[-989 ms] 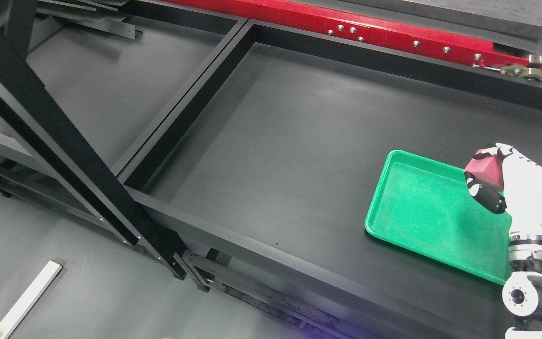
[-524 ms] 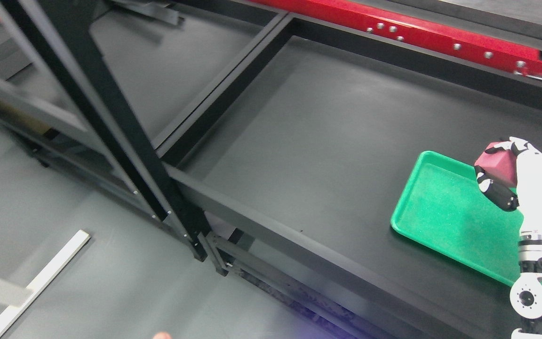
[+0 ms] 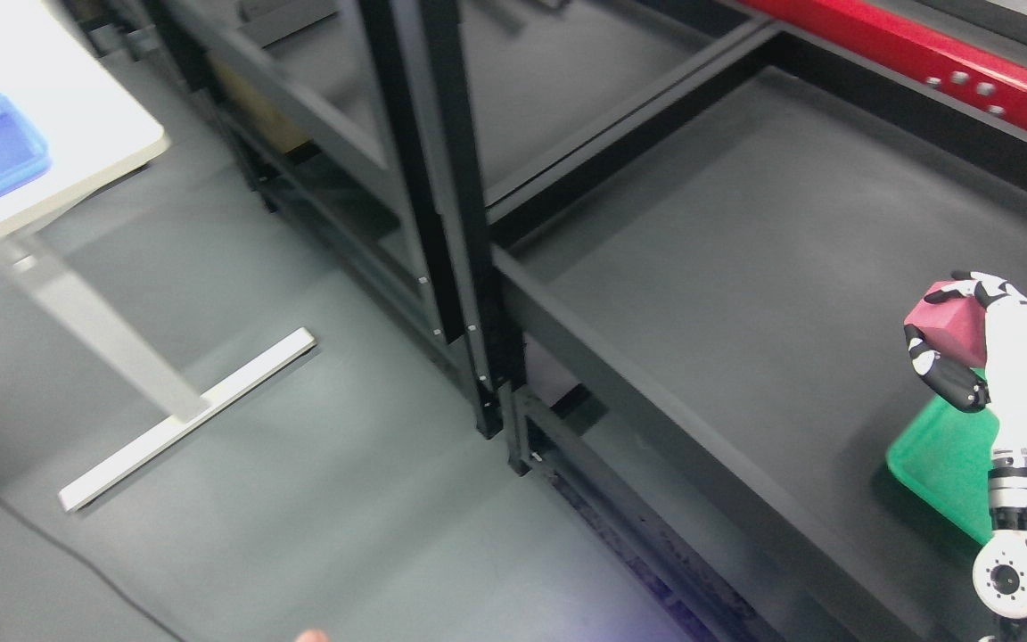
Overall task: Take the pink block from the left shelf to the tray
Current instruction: 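Hold the pink cube in the right hand while turning toward the white table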
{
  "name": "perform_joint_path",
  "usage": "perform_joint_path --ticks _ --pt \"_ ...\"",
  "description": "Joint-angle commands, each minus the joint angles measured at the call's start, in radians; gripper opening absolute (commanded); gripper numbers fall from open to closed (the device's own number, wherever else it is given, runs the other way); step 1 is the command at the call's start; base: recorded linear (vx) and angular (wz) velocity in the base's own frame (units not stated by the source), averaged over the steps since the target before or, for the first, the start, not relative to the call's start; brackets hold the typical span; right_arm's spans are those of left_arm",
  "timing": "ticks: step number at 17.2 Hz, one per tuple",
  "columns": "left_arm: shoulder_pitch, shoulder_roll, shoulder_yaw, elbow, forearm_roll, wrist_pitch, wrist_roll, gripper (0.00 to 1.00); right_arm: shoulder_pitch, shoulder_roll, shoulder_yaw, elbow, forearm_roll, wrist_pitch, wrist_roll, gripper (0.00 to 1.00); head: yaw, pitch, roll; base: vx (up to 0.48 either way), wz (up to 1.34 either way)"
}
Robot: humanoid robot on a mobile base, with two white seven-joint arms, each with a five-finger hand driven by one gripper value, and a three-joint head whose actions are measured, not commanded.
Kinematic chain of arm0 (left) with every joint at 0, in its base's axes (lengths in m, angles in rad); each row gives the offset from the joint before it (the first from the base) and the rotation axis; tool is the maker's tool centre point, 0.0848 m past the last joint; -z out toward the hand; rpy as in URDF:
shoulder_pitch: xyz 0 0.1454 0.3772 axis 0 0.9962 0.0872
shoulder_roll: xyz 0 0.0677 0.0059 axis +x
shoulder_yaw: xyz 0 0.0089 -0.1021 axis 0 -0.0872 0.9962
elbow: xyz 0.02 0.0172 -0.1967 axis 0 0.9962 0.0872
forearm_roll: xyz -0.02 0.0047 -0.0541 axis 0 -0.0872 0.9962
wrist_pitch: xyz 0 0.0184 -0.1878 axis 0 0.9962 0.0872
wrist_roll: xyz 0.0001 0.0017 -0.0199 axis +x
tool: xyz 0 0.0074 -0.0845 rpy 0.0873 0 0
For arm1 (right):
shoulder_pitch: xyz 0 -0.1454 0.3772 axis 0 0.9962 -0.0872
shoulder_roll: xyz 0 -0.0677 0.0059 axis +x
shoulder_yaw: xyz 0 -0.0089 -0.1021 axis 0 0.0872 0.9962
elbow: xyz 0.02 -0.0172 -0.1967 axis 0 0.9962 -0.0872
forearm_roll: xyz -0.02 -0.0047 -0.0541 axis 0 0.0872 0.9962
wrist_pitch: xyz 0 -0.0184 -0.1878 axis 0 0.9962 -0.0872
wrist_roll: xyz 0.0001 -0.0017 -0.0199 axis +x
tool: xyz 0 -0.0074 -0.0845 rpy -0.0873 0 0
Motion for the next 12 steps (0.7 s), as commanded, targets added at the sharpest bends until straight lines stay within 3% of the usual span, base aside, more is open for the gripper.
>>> perform_joint_path --ticks 1,12 --pt "-0.023 0.017 0.000 -0.017 -0.002 0.001 0.000 1.00 0.007 0.001 -0.008 -0.014 -0.002 0.001 0.002 0.03 0.0000 0.000 0.000 -0.088 0.56" --pt "-0.023 0.017 0.000 -0.017 -0.002 0.001 0.000 1.00 0.042 0.023 -0.002 -0.012 -0.026 0.001 0.002 0.03 0.0000 0.000 0.000 -0.091 0.56"
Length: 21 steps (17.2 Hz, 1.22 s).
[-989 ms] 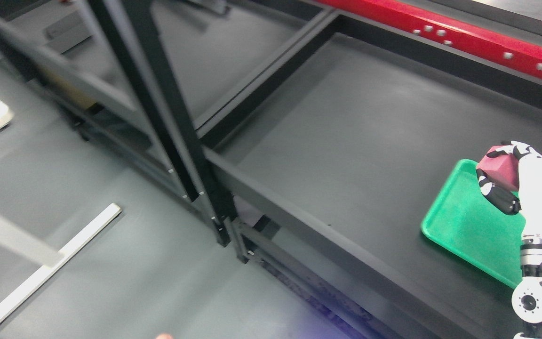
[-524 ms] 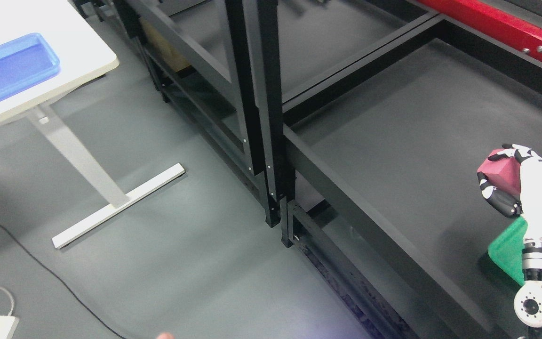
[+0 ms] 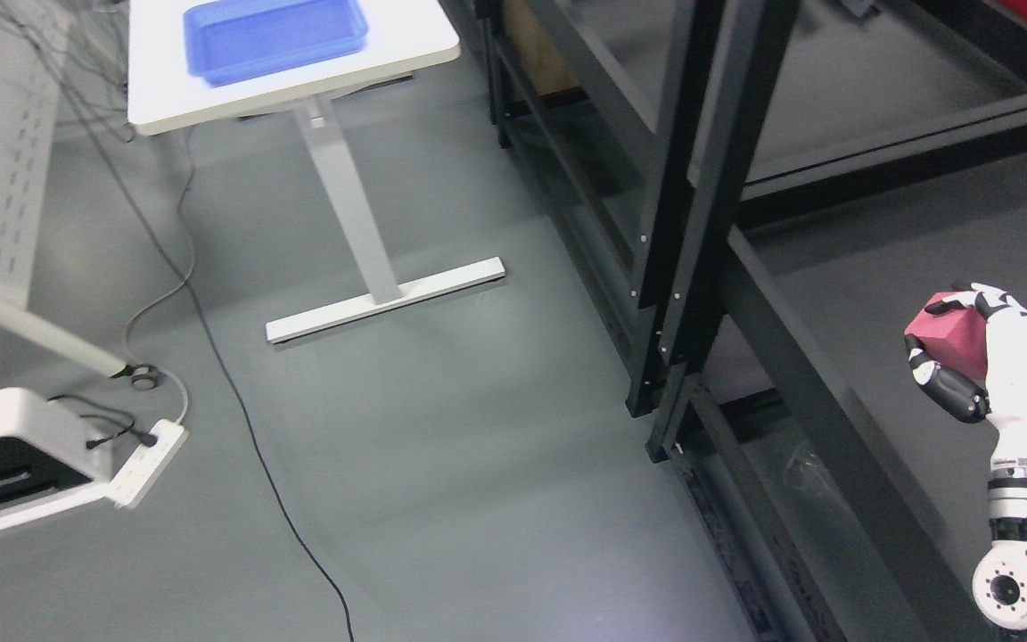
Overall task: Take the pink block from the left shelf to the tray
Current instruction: 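Hold the pink cube in the right hand while turning toward the white table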
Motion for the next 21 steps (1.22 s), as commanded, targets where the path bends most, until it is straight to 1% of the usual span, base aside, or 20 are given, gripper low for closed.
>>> perform_joint_path --ticks 1,11,12,13,16,21 --pt "-0.023 0.017 0.000 -0.017 -0.002 0.004 0.000 1.00 0.014 0.014 0.002 -0.003 -0.014 0.000 0.000 0.03 0.0000 0.000 0.000 -0.103 0.72" --pt "-0.023 0.017 0.000 -0.017 -0.002 0.004 0.000 1.00 0.014 -0.003 0.005 -0.001 -0.014 -0.001 0.012 0.04 0.0000 0.000 0.000 -0.114 0.69" --pt "-0.023 0.017 0.000 -0.017 -0.002 0.004 0.000 1.00 0.014 -0.003 0.007 0.006 -0.014 -0.004 0.011 0.04 0.0000 0.000 0.000 -0.074 0.45" --pt "-0.023 0.017 0.000 -0.017 -0.002 0.004 0.000 1.00 0.008 -0.003 0.005 0.020 -0.016 -0.032 0.012 0.04 0.0000 0.000 0.000 -0.074 0.45" --pt "-0.023 0.017 0.000 -0.017 -0.002 0.004 0.000 1.00 0.013 -0.002 0.001 0.029 -0.032 -0.049 0.008 0.05 0.0000 0.000 0.000 -0.032 0.22" --pt "-0.023 0.017 0.000 -0.017 -0.002 0.004 0.000 1.00 0.020 0.004 0.005 0.040 -0.051 -0.072 0.006 0.06 0.0000 0.000 0.000 0.043 -0.08"
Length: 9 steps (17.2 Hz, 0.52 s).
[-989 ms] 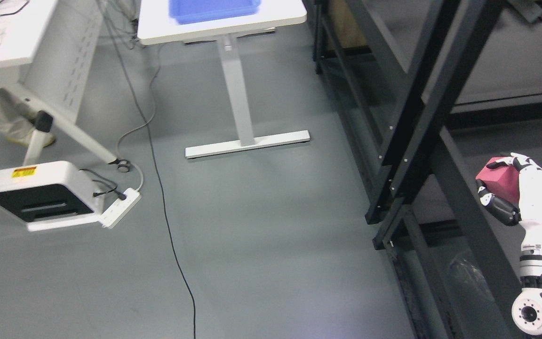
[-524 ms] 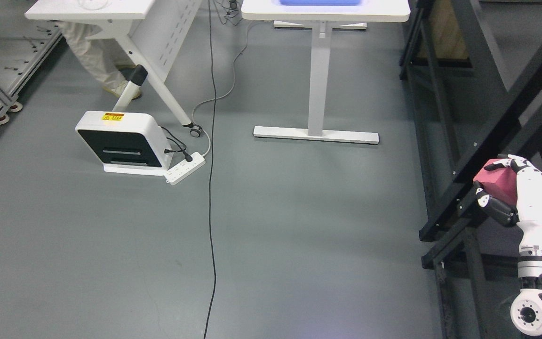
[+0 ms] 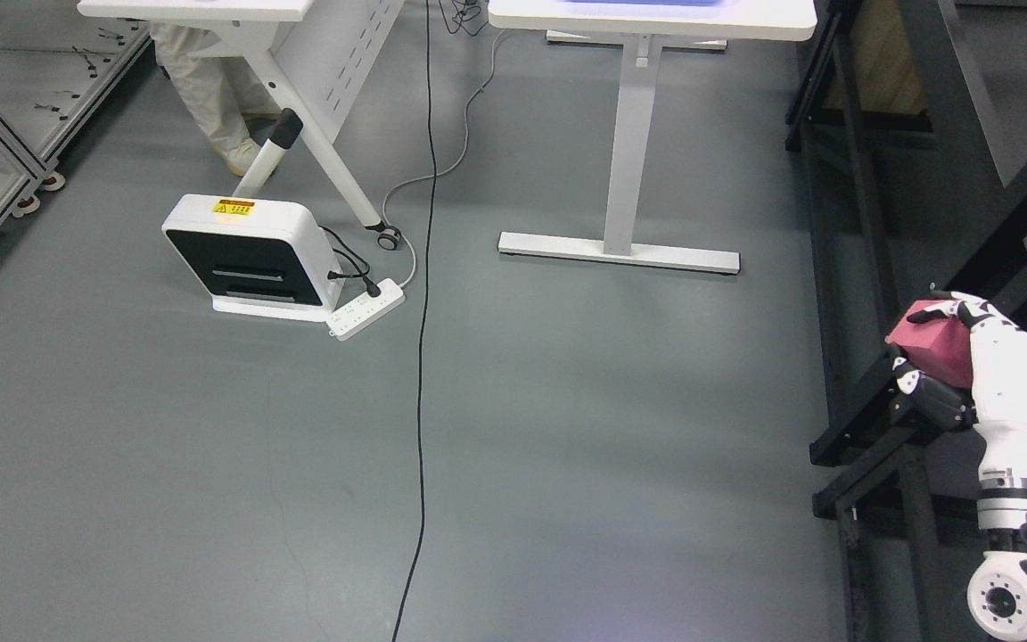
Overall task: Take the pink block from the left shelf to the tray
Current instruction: 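Hold the pink cube in the right hand while turning toward the white table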
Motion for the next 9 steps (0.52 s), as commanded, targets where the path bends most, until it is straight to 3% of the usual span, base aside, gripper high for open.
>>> perform_joint_path --ticks 1,9 --pt "-0.022 0.017 0.000 -0.017 -0.002 0.000 0.000 1.00 0.006 0.002 0.002 0.020 -0.012 -0.009 -0.001 0.06 0.0000 0.000 0.000 0.113 -0.03" --pt "-0.022 0.017 0.000 -0.017 -0.002 0.000 0.000 1.00 0.024 0.005 0.002 0.020 -0.014 -0.036 -0.003 0.06 0.0000 0.000 0.000 0.206 0.30"
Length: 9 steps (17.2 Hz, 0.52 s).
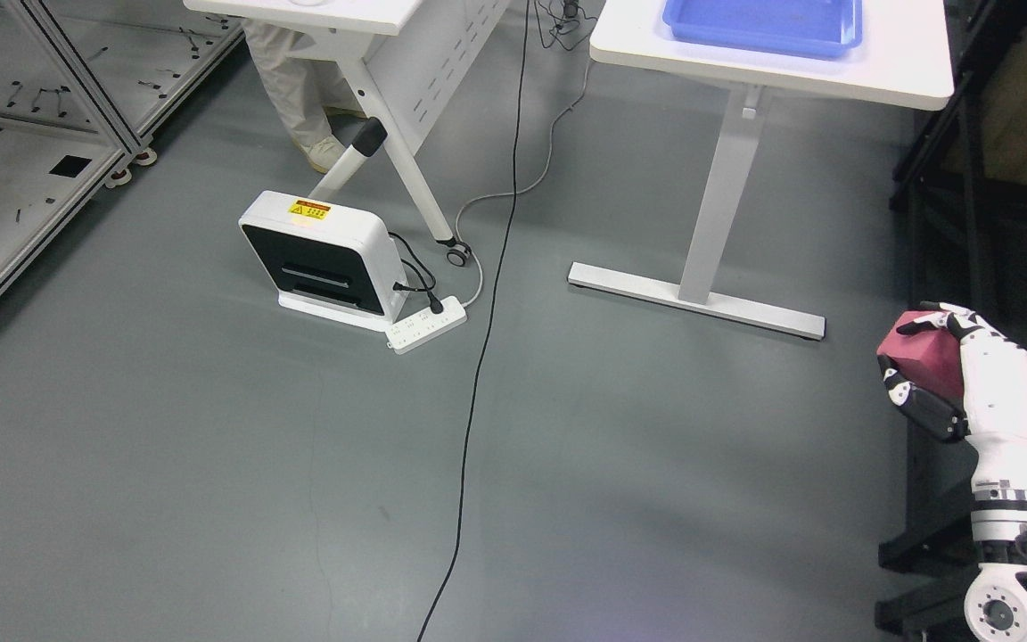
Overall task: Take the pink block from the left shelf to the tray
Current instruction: 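Hold the pink cube in the right hand while turning toward the white table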
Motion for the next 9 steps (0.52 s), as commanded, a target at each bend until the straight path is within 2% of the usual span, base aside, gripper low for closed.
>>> perform_joint_path --ticks 1,9 --pt "-0.023 0.017 0.000 -0.018 -0.002 0.000 0.000 1.00 0.004 0.004 0.002 0.008 -0.002 -0.005 0.001 0.06 0.0000 0.000 0.000 0.328 0.19" --pt "-0.023 0.017 0.000 -0.018 -0.002 0.000 0.000 1.00 -0.002 0.007 -0.008 0.008 -0.004 -0.005 -0.001 0.06 0.0000 0.000 0.000 0.385 -0.06"
